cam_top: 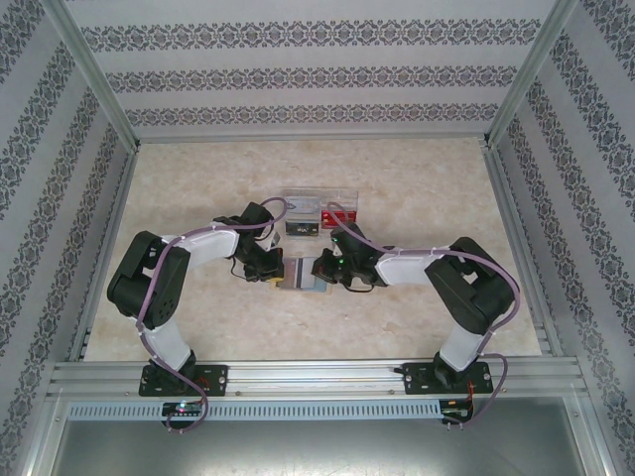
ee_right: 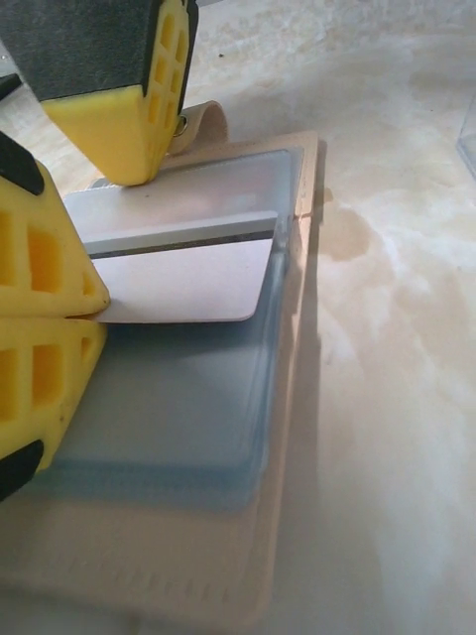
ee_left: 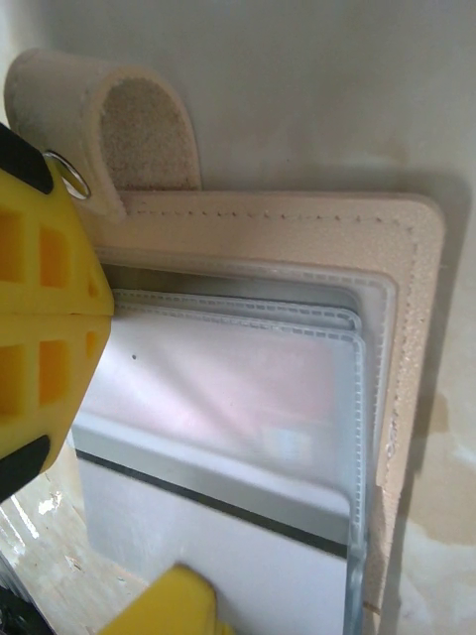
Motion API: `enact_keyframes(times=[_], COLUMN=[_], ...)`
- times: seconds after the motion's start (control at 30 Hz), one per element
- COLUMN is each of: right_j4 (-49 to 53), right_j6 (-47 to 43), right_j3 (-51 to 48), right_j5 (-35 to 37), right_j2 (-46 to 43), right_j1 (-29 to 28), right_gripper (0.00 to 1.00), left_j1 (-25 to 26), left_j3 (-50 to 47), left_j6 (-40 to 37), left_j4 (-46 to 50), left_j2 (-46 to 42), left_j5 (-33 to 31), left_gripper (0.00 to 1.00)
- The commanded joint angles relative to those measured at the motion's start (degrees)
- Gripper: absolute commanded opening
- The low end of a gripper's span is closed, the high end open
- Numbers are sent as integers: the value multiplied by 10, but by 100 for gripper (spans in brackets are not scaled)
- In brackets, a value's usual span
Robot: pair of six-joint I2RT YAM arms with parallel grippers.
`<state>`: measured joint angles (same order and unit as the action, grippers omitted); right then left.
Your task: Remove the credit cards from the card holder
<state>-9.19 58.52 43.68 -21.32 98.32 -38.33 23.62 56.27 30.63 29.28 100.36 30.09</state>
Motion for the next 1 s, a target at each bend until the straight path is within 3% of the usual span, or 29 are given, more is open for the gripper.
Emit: enact_keyframes(times=[0.0,0.27,0.4,0.7,0.87,0.97], right_j4=[29,43,129,382,415,411], right_j6=[-33,-81,-149,-398,-577,-662], right_j3=[-23,-48,1,237,330,370], right_j5=[11,-3,9,67,115,123], right_j2=[-24,-105,-148,-120,-91,-71], right_j1=[21,50,53,53,48,48], right_gripper=[1,0,0,0,0,0], left_j1=[4,4,5,2,-8,-11], left_j3=[2,8,19,39,29,15], left_j6=[-5,-8,-8,10,32,42], left_j4=[22,27,34,49,66,68], left_j2=[13,5,-12,-118,-189,-231], left_j5=[-37,-37,-40,-114,-176,-199], left_gripper=[4,4,6,49,92,100])
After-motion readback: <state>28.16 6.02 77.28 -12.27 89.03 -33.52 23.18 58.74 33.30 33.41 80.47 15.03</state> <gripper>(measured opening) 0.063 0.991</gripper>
